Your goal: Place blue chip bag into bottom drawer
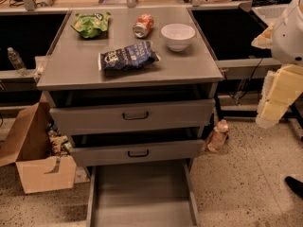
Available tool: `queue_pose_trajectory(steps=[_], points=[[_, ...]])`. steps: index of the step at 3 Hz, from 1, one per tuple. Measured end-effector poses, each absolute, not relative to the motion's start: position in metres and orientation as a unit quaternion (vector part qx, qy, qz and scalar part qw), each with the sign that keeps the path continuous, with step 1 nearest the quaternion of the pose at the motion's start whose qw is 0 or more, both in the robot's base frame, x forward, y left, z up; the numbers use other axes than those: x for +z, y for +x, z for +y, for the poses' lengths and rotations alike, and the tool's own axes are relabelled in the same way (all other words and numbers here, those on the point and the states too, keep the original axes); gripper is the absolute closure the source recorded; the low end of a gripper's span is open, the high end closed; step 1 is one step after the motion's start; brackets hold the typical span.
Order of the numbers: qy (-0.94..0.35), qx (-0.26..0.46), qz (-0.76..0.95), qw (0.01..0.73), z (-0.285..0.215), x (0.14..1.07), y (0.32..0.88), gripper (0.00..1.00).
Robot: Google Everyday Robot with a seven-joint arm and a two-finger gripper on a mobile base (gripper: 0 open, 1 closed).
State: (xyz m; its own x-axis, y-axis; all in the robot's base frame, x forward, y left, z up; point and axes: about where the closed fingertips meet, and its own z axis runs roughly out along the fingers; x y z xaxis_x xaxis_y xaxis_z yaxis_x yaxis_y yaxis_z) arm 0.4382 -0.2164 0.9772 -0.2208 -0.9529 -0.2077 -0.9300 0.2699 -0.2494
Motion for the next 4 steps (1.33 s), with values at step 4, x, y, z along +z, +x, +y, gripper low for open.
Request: queue_pose_trajectory(steps=[4], points=[[-0.616,0.0,0.756,0.223,-0.155,0.972,0.494,0.0]])
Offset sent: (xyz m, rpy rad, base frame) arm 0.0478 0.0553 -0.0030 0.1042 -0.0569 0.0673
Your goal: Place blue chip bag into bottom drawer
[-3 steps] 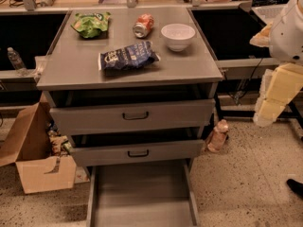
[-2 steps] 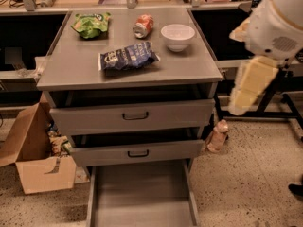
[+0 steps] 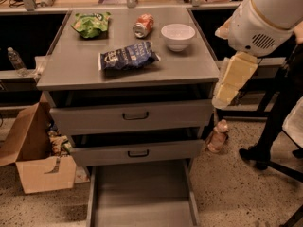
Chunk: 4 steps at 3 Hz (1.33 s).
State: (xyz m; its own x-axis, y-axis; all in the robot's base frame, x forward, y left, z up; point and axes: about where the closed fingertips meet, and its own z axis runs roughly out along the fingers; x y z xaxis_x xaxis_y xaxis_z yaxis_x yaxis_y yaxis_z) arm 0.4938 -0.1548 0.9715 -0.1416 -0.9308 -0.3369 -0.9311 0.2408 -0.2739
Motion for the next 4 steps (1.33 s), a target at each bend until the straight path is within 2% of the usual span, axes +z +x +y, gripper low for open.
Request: queue_pose_trajectory(steps=[1,2,4], points=[[-0.639,-0.005,0.736,0.222,-0.126,0.96,0.527,0.0],[-0.673,-0.004,0.704,0.227,-0.081,0.949,0.584,0.0],[-0.677,0.031,0.691,0.251,-0.007,0.936,0.676,0.0]])
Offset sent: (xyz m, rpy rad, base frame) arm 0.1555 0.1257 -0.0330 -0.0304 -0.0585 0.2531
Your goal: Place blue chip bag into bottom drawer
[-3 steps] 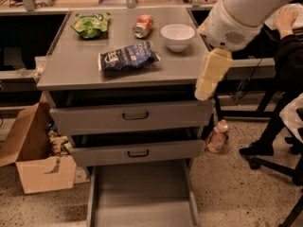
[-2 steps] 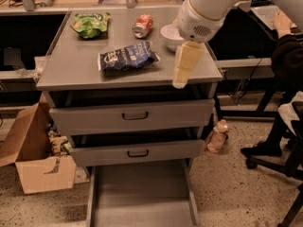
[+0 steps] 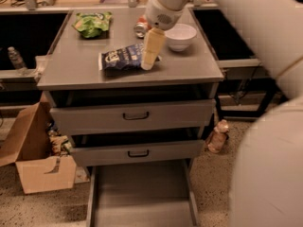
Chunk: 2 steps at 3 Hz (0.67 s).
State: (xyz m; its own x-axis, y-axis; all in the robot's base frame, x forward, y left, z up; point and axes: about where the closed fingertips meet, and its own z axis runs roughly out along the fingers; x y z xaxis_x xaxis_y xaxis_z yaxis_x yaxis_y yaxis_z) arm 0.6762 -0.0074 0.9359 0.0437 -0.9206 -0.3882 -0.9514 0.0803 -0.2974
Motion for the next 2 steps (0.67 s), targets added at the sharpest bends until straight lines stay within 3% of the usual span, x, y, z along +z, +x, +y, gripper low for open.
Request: queue_pose_trajectory(steps=[2], points=[[-0.665,0.024,0.711,0.226,0.034,0.899,0.721,0.0]])
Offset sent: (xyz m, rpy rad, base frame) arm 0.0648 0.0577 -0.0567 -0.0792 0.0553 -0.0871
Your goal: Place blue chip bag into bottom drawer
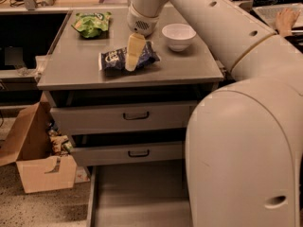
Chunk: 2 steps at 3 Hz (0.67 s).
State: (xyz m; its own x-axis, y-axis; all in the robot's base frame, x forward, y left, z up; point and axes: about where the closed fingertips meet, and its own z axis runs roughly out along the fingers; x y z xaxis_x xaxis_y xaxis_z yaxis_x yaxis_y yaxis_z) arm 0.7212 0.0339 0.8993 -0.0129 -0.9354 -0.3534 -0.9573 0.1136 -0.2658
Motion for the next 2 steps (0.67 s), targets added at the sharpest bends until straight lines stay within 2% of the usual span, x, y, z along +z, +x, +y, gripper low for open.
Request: queue_pose_trajectory(steps=[2], points=[[-0.649,0.021,0.736,0.19,0.042,0.857,0.738,0.0]])
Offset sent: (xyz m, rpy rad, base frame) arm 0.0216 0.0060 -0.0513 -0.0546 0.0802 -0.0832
